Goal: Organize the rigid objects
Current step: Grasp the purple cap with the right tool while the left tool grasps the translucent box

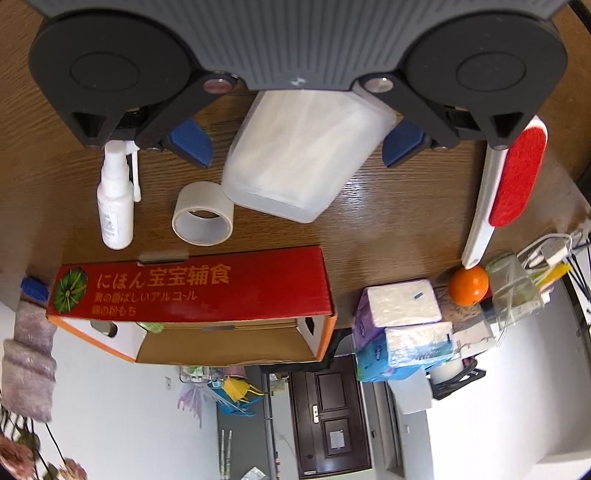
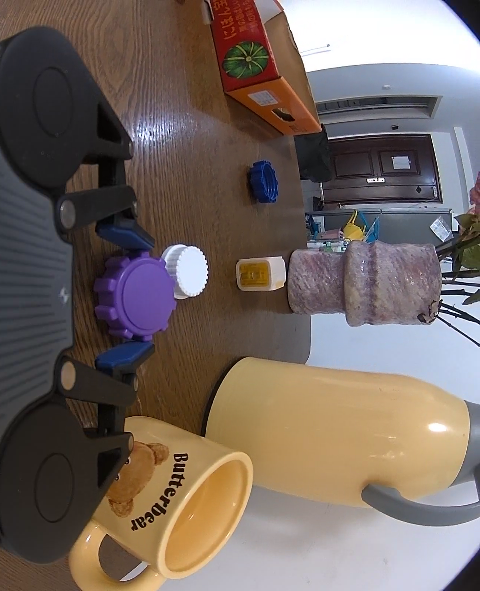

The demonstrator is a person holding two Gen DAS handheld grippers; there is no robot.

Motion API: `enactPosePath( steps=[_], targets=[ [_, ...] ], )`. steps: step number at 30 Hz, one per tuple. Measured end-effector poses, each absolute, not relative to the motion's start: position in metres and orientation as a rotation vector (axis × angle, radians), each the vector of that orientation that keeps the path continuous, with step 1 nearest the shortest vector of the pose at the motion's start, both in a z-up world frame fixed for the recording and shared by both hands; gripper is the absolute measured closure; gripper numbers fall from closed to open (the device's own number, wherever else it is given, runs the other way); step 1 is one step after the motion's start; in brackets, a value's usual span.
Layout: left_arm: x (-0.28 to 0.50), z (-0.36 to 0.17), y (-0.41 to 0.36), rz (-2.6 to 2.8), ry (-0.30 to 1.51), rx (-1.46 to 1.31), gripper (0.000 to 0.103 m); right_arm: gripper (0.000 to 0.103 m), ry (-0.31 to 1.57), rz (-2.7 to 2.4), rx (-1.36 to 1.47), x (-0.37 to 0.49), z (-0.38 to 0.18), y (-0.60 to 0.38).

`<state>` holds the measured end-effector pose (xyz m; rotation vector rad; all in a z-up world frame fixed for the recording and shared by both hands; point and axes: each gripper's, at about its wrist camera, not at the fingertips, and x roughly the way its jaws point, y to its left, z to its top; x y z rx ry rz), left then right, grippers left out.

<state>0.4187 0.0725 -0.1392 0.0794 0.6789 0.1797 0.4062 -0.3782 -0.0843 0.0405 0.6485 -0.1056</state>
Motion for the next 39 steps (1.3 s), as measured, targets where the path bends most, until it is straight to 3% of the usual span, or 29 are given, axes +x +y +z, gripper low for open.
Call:
enactPosePath(
  steps=[6,13,39],
  targets=[
    [0.419,-0.143,0.071,0.177,0.682,0.095,0.03,0.05,0.64,-0.115,0.044,0.404,-0.083,-0.378],
    [0.413,-0.142,0.073,0.18,0.678,0.077,0.036,0.05,0.608,-0.122,0.059,0.396,-0.08,-0.374],
    [0.341,-0.11,0.051,0.153,0.522,0.024,0.036,0.05,0.495,-0.02,0.051,0.345,-0.065,-0.309]
  ],
)
